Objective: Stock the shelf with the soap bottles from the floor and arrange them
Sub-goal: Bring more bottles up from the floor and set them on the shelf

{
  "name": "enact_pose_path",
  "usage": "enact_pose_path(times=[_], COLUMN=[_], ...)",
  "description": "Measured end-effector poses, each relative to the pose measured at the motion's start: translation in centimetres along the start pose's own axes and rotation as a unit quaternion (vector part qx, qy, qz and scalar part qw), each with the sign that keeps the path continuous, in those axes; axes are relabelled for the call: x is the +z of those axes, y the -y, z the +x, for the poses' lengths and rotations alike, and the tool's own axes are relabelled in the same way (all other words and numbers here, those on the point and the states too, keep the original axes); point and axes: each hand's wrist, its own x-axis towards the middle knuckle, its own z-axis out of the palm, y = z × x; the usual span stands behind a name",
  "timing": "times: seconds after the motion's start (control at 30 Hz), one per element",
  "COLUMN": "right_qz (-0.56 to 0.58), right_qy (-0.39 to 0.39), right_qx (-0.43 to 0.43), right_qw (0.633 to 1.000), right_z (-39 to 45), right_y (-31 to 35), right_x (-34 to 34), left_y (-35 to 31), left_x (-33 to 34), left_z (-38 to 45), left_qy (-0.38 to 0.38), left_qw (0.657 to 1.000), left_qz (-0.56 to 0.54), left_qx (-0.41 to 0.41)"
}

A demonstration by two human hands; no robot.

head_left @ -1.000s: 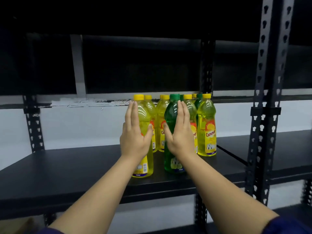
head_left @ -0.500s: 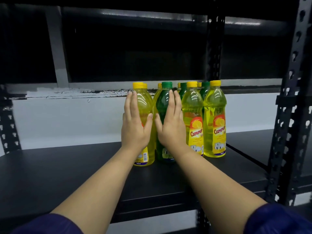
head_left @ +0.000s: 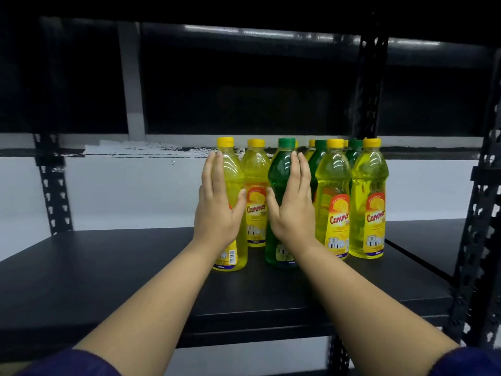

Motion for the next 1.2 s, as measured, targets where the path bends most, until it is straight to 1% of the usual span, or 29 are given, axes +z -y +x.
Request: enact_pose_path(times=[0.23, 0.4, 0.53, 0.7, 0.9, 1.07, 1.2], right_qz=[0.037, 0.051, 0.049, 0.019, 0.016, 0.012, 0.010], right_qy=[0.010, 0.013, 0.020, 0.025, 0.027, 0.023, 0.024], right_qx=[-0.008, -0.017, -0.013, -0.005, -0.008, -0.013, -0.013], right_qw=[0.999, 0.998, 0.999, 1.000, 0.999, 1.000, 1.000], right_z=[-1.5, -2.1, -2.1, -1.6, -0.8, -0.1, 0.7], right_y=[7.3, 12.2, 14.8, 16.6, 17.5, 17.2, 16.8], right_x=[3.8, 8.7, 13.4, 19.3, 24.7, 28.4, 30.6], left_y=[7.2, 12.9, 17.2, 22.8, 28.3, 31.1, 32.5], left_x=[-8.5, -13.9, -16.3, -16.9, -15.7, -13.8, -13.1], left_z=[0.0, 0.3, 1.1, 2.6, 4.5, 5.6, 5.0], left_qy=[-0.009, -0.008, 0.001, 0.001, -0.007, -0.024, -0.018], left_qw=[0.999, 0.998, 0.998, 0.995, 0.994, 0.994, 0.996], left_qz=[0.037, 0.053, 0.063, 0.097, 0.096, 0.091, 0.070], left_qx=[-0.015, -0.031, -0.025, -0.033, -0.049, -0.057, -0.053])
